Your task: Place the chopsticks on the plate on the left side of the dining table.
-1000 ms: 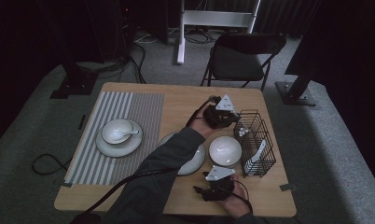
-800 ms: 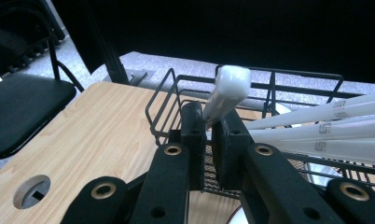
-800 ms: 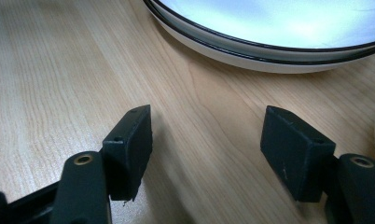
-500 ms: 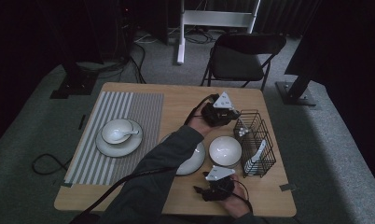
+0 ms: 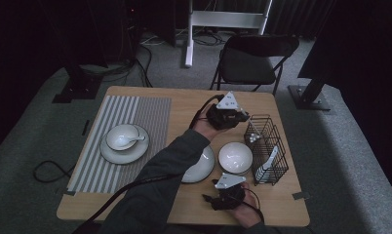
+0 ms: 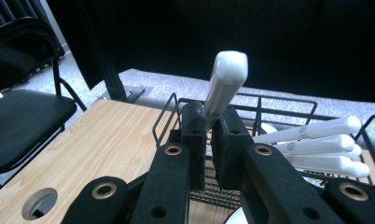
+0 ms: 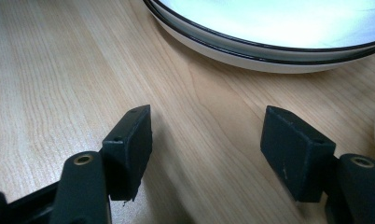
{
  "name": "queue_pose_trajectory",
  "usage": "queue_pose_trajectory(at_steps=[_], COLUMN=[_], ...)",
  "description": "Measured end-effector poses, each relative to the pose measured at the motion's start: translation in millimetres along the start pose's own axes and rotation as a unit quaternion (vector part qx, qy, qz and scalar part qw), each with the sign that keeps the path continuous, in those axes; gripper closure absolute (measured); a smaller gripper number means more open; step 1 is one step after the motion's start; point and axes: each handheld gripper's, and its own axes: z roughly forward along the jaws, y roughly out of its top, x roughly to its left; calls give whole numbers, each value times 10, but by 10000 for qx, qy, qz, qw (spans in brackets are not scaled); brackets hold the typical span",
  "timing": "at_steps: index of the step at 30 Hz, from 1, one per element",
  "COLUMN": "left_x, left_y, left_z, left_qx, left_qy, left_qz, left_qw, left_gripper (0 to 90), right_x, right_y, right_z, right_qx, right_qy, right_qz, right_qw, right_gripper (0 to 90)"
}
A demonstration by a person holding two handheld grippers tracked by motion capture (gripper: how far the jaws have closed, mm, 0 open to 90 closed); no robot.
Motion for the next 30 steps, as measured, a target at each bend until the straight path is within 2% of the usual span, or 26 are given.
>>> queue_pose_trajectory(at_steps=[9, 17, 27, 30], left_x=[23, 13, 106, 121], left_y=[21, 35, 31, 38], left_z=[-98, -183, -353, -396], left_qx=[-116, -184, -390, -388], left_qy=[-20, -7, -141, -140], left_qz=[-42, 14, -215, -201], left_qw=[9999, 9998, 9989, 9989], left_gripper=[850, 850, 850, 850], right_x=[2, 1, 0, -1], right_y=[0, 0, 0, -1], right_z=[-1, 0, 0, 0], right_qx=[7, 4, 1, 6], right_qy=[3, -1, -2, -6], right_qz=[12, 4, -4, -13], right_qw=[10000, 10000, 10000, 10000], right_gripper=[334, 334, 334, 334])
